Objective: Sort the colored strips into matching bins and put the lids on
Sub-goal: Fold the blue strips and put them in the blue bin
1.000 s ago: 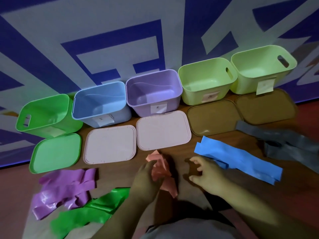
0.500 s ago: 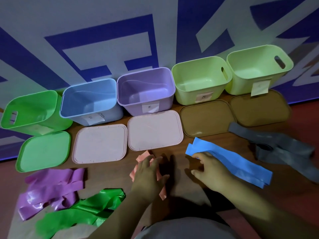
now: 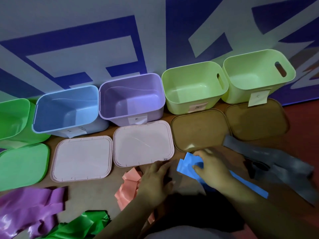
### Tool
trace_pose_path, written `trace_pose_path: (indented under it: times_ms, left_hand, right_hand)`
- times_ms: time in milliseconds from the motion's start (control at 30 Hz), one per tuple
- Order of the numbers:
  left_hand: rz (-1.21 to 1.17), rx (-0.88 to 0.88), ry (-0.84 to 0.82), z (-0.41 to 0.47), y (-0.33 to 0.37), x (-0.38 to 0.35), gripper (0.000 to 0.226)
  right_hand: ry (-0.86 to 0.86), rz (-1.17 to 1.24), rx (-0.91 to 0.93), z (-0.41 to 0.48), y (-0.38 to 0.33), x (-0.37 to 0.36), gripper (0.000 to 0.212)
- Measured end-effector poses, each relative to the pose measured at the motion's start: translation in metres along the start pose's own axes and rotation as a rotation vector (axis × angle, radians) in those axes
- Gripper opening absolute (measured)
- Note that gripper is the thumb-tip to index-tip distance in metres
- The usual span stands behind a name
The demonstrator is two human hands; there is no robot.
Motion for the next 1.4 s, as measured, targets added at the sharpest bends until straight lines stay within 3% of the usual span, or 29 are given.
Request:
trace_pose_path:
  times_ms: [300,633,833,1000,1200,1400]
  left_hand:
    - [0.043,-0.001,-0.057,0.035,0.002,-0.014,0.070]
    - [-0.074,-0.007,0.013,0.039,0.016,-0.003,0.060]
    - [-0.415,-0.011,0.143,0.037,0.047,0.017,0.029]
    - [-0.526,-0.070,0.201,0.026,0.071,0.033,0.010]
    - [-0.632,-0.118,0.354,0.004,0.100,0.062,0.004]
    - [-0.666,-0.178,0.496,-0.023,0.124,0.104,0.019]
  right_hand:
    - [-0.061,0.014,0.061,0.029,0.009,-0.011,0.021]
    - [-0.065,0.207,-0.039,0.016,0.003,0.003,0.036]
    - [-0.112,0.350,0.026,-0.018,-0.021,0.034,0.046]
    - [-0.057,0.406,0.074,-0.051,-0.037,0.061,0.042]
    - [-0.033,0.627,0.149,-0.082,-0.045,0.075,0.047]
    - [-0.040,0.774,0.267,-0.113,-0.067,0.092,0.043]
Point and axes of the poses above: each hand's wrist, its own z-axis towards the middle knuckle, its own x-axis out of the back of the hand, y = z × x, the point moved 1 cm from there along z, towards the middle knuckle, and after that the axes turned 13 degrees about -x, right-handed, at the moved point
